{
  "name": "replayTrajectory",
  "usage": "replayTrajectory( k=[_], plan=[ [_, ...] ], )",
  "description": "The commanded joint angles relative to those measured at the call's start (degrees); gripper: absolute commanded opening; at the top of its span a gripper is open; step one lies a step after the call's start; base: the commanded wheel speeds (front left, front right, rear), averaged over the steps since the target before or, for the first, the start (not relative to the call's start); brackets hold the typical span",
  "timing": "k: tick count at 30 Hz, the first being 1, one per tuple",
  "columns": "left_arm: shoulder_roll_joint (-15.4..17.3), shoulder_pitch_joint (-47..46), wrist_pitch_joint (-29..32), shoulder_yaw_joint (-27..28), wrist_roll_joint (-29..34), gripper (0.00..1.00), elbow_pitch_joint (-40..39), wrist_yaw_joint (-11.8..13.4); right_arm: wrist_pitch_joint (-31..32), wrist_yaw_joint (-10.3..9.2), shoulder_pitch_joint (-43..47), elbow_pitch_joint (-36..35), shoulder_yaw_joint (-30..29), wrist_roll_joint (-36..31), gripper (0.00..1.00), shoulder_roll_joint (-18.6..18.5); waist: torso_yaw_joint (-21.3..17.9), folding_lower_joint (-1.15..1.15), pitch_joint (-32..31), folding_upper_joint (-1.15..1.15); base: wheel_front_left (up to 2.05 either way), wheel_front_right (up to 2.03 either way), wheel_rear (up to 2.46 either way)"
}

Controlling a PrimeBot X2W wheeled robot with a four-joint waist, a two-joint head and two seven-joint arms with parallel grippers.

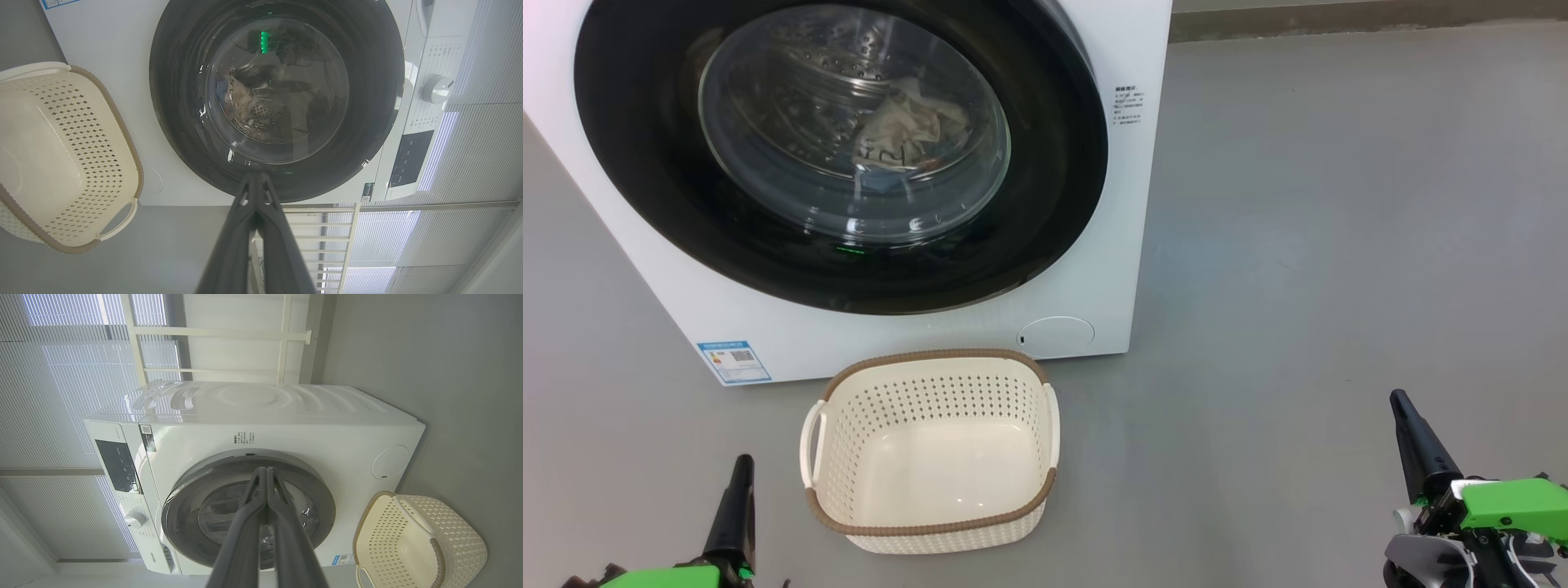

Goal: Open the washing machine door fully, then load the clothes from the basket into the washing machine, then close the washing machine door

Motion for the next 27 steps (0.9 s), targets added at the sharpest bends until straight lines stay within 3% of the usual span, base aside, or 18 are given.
replayTrajectory(
  k=[1,27],
  plan=[
    [0.53,-2.18,0.43,1.83,-0.67,0.00,-1.75,-0.12,0.35,0.10,-2.40,-1.39,0.97,0.14,0.00,-0.30,0.00,0.00,0.00,0.00,0.00,0.00,0.00],
    [0.53,-2.19,0.43,1.83,-0.67,0.00,-1.73,-0.13,0.43,0.10,-2.41,-1.38,0.86,0.05,0.00,-0.22,0.00,0.00,0.00,0.00,0.00,0.00,0.00]
  ],
)
